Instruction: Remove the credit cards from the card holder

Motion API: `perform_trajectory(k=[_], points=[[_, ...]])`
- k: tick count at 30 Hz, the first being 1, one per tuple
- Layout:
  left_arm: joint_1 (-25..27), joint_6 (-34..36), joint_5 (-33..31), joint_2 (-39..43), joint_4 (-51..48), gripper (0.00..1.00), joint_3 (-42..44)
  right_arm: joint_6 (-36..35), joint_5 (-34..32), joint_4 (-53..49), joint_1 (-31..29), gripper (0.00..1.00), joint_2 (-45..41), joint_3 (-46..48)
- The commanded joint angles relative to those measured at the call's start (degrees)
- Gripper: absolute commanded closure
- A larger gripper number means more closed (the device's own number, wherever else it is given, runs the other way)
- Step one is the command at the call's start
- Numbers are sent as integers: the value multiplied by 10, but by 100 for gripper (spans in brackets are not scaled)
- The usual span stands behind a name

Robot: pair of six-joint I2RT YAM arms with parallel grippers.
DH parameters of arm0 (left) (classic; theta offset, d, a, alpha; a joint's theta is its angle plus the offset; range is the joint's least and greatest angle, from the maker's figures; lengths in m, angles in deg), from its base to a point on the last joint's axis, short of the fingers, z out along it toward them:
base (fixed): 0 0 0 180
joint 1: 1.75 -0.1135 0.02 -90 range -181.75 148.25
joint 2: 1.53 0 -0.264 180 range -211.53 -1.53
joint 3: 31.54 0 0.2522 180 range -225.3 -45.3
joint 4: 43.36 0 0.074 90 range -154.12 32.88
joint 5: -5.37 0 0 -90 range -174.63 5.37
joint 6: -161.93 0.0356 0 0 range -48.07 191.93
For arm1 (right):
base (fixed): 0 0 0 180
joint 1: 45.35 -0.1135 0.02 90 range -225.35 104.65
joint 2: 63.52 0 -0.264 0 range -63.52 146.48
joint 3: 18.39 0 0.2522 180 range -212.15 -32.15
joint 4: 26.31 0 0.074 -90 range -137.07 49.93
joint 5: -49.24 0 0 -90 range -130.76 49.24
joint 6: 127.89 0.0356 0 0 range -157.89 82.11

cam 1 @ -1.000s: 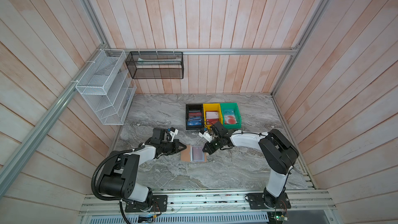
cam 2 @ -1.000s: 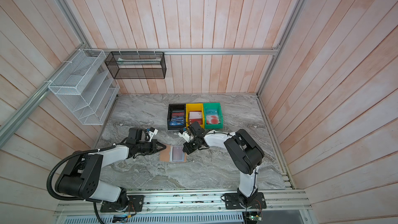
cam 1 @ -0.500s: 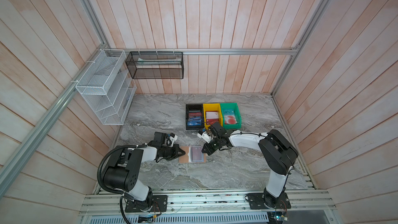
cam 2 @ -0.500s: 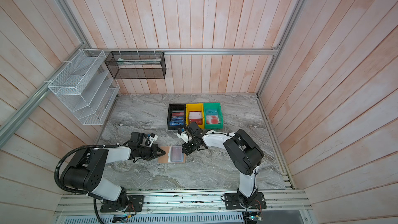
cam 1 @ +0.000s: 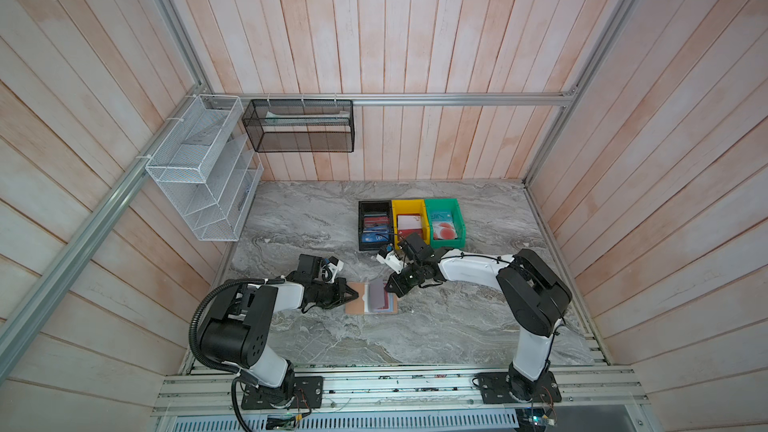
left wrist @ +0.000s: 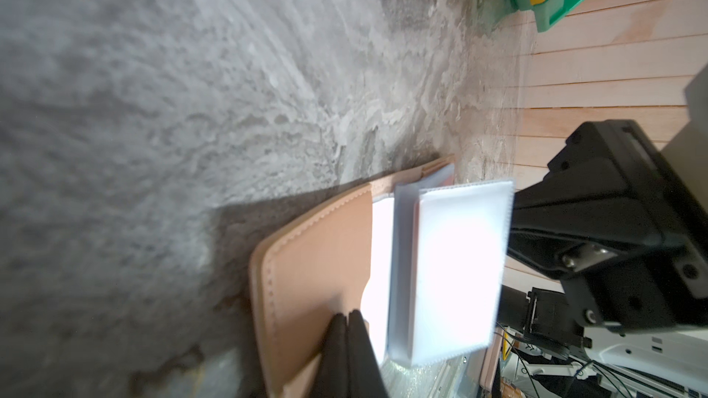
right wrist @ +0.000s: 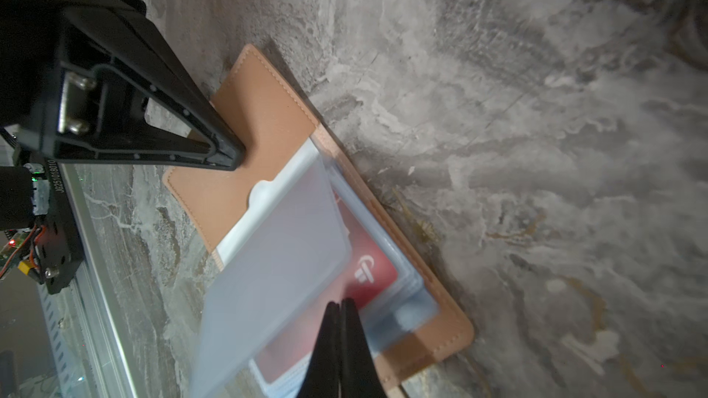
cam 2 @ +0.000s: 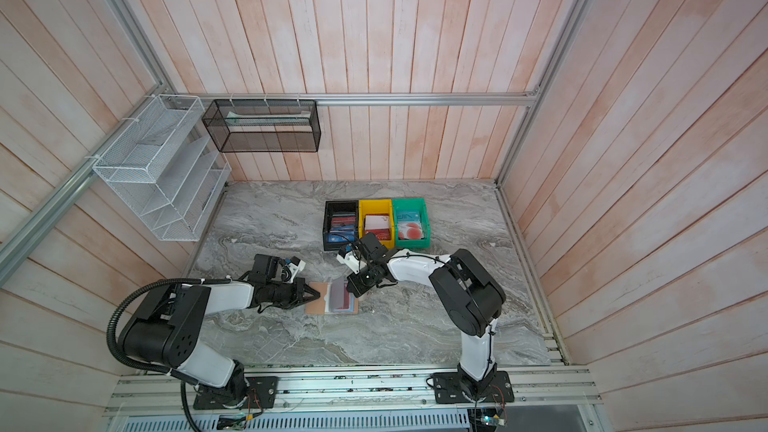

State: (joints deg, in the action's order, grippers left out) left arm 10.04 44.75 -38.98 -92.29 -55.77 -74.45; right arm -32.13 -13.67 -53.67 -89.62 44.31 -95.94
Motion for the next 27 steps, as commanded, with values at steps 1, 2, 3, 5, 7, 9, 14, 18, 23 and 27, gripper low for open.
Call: perform_trajectory(k=[1,2,3,5,7,9,14,18,23,27], points=[[5,9,-28,-17,-16,96,2,-9,8,-9,-5,100,16,-9],[5,9,-28,-17,-16,96,2,-10,9,-9,-6,100,17,-9],[5,9,-28,-17,-16,96,2,-10,8,-9,-6,100,17,-9],[5,10,-28,-17,-16,96,2,-11,7,-10,-6,100,17,-9],[5,9,-28,-17,-16,96,1,-11,9,-10,-6,100,15,-9],[5,9,-28,-17,-15,96,1,-11,15,-10,-6,100,14,-10],[5,6,-27,-13,-15,96,-2,-19,35,-11,-17,100,11,-24],[5,-10,-20,11,-12,96,-9,-27,61,-13,-29,100,15,-42],[4,-39,0,70,-4,96,-25,-34,79,-21,-40,100,34,-68],[2,-58,-10,118,-11,95,-38,-33,93,-11,-42,100,48,-74]])
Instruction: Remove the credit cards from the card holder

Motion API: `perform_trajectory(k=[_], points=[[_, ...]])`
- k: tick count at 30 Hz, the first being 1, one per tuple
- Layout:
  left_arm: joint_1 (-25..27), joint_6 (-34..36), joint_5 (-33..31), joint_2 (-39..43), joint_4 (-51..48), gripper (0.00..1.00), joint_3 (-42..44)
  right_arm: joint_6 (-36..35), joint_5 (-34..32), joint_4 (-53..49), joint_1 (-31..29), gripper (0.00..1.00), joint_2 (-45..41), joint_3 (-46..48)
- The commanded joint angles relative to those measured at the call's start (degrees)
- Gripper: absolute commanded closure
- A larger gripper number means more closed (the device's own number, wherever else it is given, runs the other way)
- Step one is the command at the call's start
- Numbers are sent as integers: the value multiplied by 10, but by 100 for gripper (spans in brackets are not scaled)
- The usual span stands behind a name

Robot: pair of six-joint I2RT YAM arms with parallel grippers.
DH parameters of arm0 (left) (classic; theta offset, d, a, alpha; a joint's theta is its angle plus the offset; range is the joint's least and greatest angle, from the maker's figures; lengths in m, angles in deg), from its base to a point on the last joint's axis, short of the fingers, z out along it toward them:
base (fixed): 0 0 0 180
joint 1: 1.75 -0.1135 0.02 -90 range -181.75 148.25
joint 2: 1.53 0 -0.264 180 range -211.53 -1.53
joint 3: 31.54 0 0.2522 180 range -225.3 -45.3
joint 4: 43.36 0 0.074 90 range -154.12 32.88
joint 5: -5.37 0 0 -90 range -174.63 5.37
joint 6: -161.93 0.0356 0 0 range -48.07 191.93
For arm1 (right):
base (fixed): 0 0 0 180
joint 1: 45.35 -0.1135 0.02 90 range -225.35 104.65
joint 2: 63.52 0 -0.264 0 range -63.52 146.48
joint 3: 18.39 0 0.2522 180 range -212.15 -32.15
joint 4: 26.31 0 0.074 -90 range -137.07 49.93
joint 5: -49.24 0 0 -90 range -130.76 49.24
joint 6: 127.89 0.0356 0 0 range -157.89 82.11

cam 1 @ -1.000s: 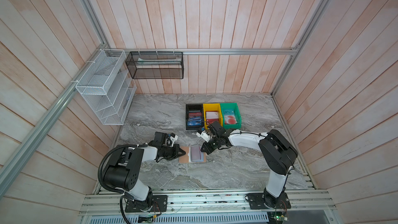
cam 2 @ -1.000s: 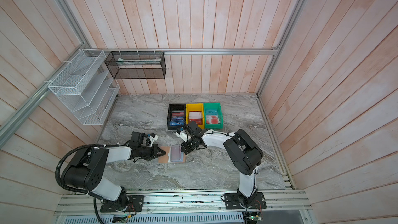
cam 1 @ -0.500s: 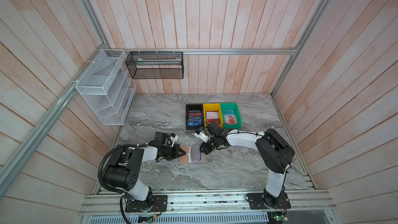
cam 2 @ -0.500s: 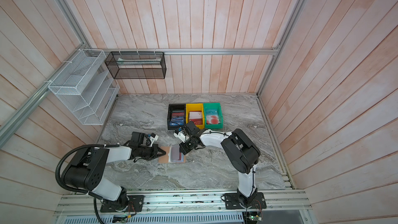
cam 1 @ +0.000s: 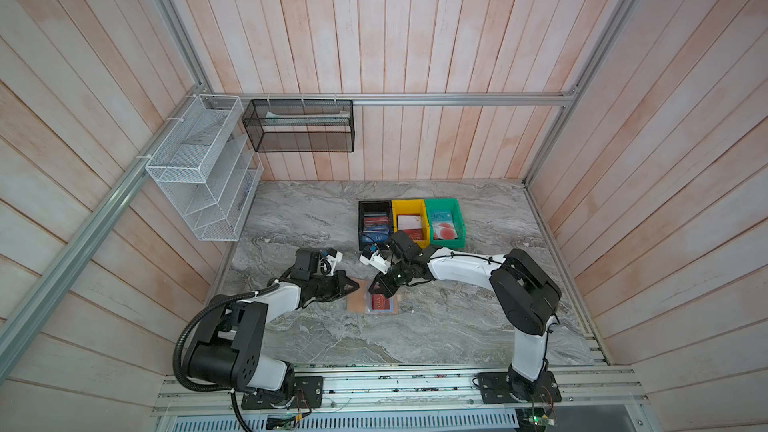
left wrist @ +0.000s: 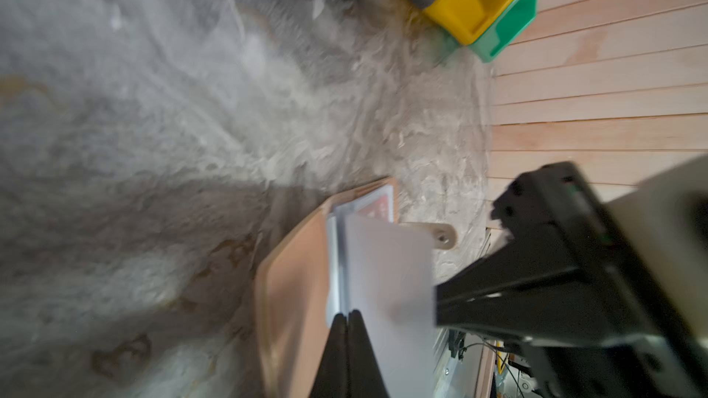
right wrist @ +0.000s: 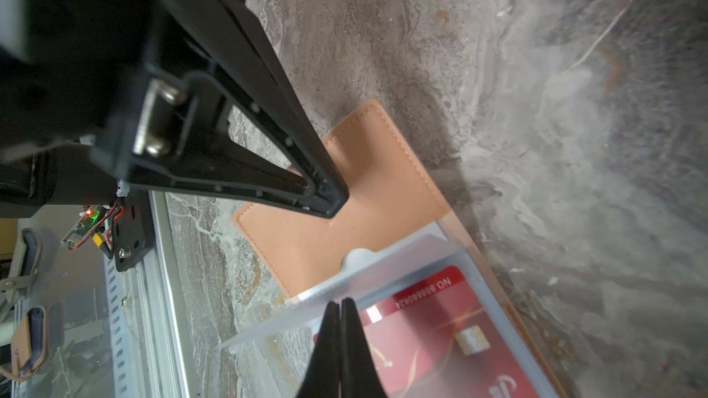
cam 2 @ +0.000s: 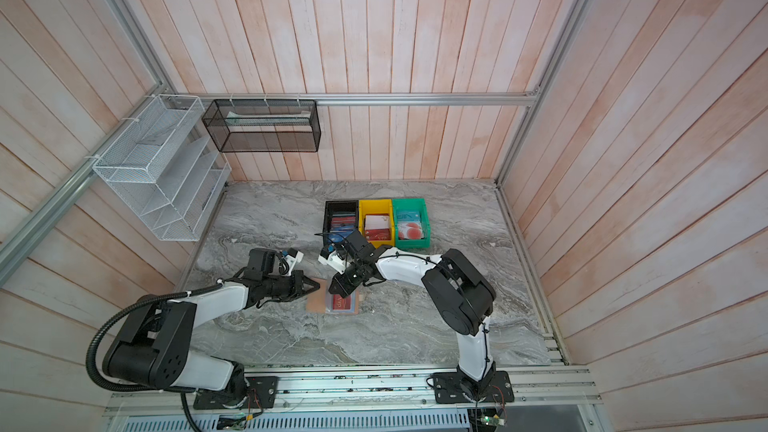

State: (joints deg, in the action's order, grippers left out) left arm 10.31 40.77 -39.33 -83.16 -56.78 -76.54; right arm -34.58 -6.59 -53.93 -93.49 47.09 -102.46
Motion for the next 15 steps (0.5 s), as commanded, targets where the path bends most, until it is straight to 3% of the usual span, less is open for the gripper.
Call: perform_trajectory(k=[1,8,15], points=[[-3,-22,-14,35,-3,95,-15,-8,25,-1,-4,100,24,-7],[-11,-44,-2,56,7,95,6,2,46,24,-4,100,46,-5],[-9,-108,51,54,123,95,40,8,58,34,-3,100,63,-5]])
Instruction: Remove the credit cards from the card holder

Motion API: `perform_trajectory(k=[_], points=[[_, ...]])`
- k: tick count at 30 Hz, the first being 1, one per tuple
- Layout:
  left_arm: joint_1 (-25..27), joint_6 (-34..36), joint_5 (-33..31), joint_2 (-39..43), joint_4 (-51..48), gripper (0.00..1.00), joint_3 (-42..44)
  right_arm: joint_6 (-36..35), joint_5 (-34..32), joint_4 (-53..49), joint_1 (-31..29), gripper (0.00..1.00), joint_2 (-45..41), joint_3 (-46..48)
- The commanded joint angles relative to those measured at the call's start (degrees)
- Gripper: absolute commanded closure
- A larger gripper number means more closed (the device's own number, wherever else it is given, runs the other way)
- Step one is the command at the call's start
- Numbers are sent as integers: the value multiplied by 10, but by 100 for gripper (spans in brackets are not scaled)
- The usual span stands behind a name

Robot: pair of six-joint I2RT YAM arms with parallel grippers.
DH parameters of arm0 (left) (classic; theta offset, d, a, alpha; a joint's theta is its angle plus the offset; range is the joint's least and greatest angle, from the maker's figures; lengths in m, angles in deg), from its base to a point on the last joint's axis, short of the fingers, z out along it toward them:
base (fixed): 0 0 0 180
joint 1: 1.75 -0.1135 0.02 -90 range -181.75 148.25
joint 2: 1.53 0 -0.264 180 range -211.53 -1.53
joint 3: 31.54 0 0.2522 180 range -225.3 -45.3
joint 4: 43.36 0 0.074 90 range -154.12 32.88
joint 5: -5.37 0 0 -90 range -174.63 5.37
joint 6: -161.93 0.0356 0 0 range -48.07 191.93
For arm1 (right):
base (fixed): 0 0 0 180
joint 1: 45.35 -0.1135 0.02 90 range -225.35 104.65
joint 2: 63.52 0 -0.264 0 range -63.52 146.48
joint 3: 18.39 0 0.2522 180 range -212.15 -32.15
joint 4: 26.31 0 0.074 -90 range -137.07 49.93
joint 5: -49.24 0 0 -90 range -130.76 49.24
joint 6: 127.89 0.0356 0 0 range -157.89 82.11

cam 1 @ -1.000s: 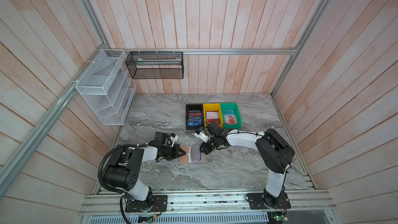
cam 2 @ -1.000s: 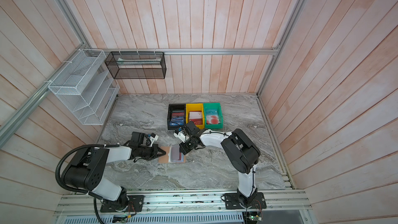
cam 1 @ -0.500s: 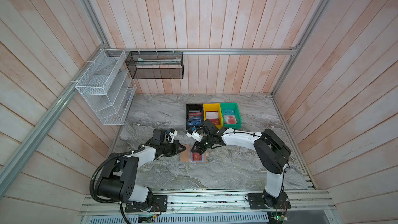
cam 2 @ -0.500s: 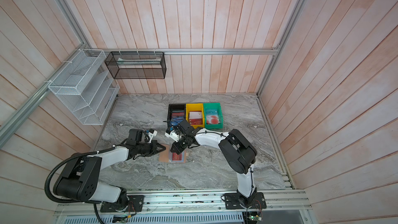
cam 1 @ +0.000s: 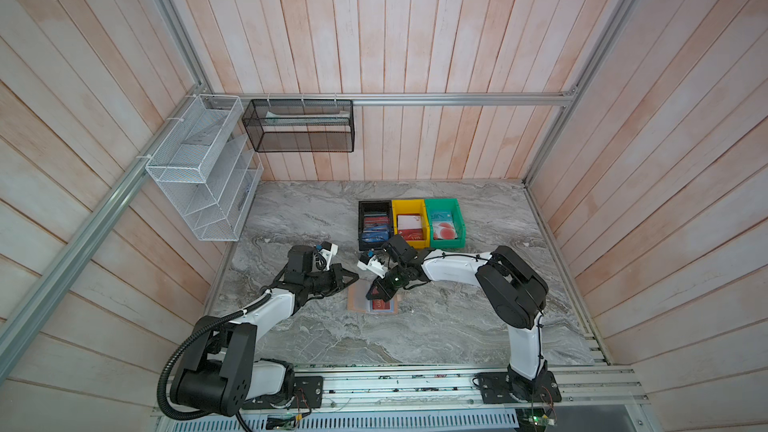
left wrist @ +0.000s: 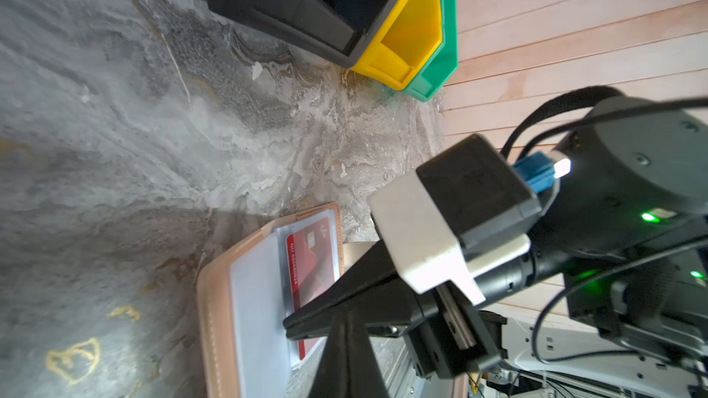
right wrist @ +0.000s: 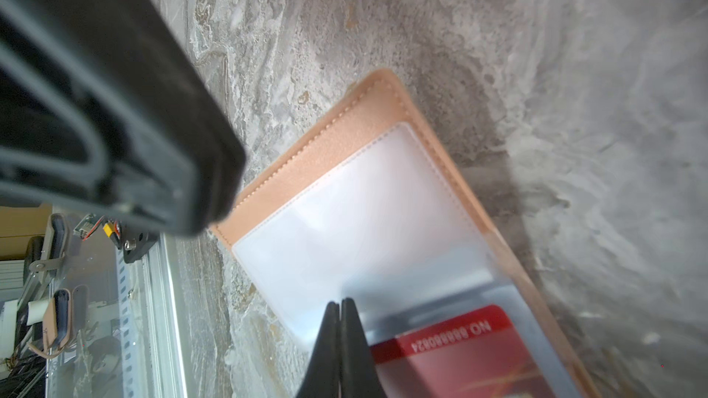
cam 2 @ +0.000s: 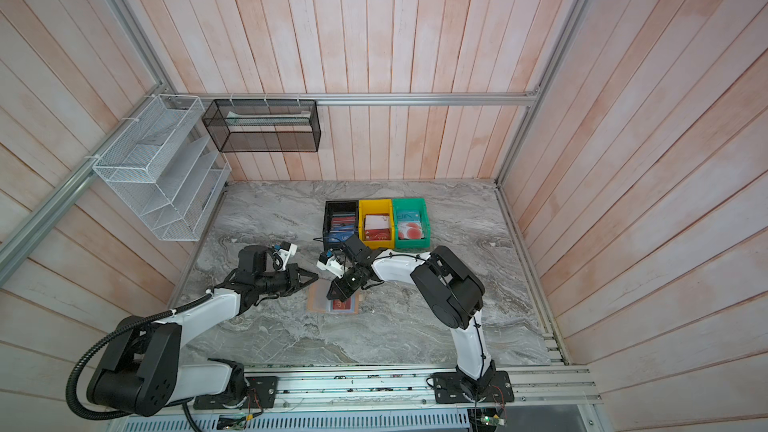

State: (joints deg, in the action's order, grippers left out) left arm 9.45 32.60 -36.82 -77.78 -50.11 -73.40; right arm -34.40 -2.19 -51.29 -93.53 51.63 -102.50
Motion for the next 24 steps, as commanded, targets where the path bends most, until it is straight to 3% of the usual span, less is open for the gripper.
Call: perform_trajectory(k=[1,13,24], points=[[0,-24,23,-7,53,95,10,8,13,10,-3,100,16,-4],[17,-46,27,-111,147,95,46,14,3,17,16,100,-37,29],[35,-39,18,-169,161,95,30,4,-39,-13,55,100,-109,81]])
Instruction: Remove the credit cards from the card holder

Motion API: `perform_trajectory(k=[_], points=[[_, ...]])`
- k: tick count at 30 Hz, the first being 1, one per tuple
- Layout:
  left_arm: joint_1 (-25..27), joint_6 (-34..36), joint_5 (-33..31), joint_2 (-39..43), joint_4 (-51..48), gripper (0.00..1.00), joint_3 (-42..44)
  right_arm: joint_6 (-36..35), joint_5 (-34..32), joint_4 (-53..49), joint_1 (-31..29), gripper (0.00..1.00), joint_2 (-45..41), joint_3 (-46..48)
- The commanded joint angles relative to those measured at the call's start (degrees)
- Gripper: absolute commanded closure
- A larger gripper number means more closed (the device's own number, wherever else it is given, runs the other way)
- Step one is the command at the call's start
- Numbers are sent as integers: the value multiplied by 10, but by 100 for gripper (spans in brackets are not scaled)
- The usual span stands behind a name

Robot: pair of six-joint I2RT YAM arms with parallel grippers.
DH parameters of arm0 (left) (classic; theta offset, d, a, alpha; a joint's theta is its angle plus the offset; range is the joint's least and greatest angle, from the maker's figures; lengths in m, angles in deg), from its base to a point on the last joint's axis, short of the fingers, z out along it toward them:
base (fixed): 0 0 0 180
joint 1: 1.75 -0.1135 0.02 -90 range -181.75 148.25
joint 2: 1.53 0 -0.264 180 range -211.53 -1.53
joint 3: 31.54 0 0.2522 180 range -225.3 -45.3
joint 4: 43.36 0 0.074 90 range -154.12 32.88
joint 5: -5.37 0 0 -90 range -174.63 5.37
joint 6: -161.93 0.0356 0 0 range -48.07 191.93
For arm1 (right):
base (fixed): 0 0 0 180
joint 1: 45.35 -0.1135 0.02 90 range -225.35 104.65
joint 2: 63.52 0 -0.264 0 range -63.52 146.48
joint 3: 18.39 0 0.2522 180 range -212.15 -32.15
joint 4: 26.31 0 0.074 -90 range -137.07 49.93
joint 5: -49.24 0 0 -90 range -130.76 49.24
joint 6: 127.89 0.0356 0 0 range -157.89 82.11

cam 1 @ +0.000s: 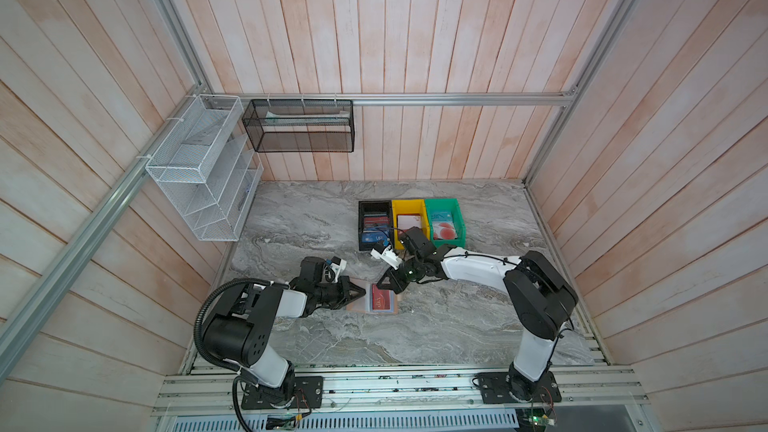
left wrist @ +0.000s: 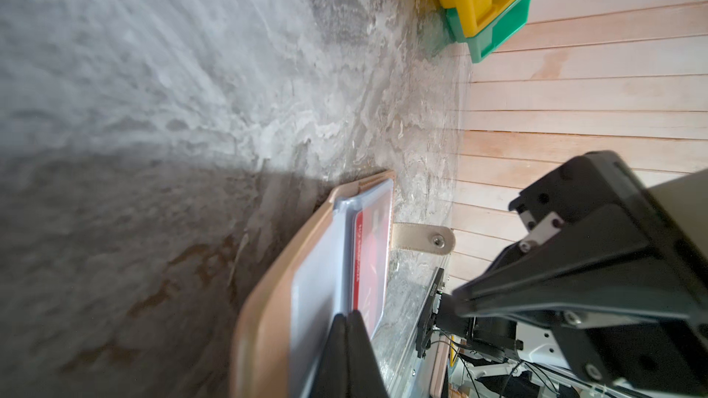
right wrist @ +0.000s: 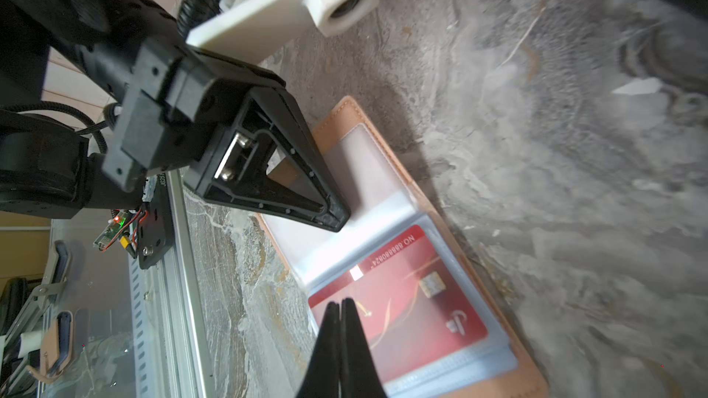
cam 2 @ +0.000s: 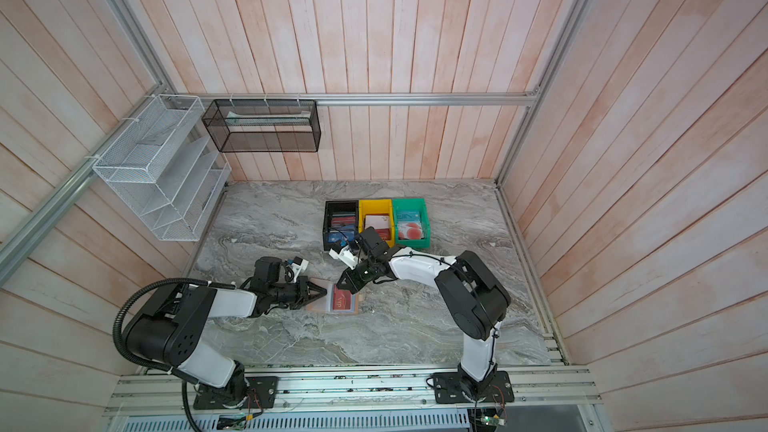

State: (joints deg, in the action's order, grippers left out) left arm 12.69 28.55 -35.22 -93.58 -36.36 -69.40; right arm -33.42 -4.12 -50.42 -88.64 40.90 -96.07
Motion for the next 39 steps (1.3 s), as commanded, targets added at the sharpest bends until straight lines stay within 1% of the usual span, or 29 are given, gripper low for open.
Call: perform_trajectory(k=[1,5,6,7,9,11,15,27,39], points=[[2,2,2,-14,23,95,-10,-6,-25,-24,7,100,-1,21],[2,3,-1,-14,25,90,-7,-5,-35,-32,7,100,9,26],[2,5,-2,-13,24,86,-7,-4,-37,-32,7,100,11,30],[2,6,-1,-11,24,84,-7,-4,-37,-32,7,100,12,32],[3,7,-1,-10,22,83,-8,-4,-41,-32,7,100,14,34],[2,8,0,-12,21,80,-9,-3,-48,-35,7,100,17,35],[3,7,3,-19,27,80,-9,-7,-56,-41,7,100,29,35],[9,-4,12,-52,61,80,-10,-1,-42,-34,-1,100,51,27],[10,-1,11,-55,60,81,-10,3,-38,-28,-7,100,63,24]])
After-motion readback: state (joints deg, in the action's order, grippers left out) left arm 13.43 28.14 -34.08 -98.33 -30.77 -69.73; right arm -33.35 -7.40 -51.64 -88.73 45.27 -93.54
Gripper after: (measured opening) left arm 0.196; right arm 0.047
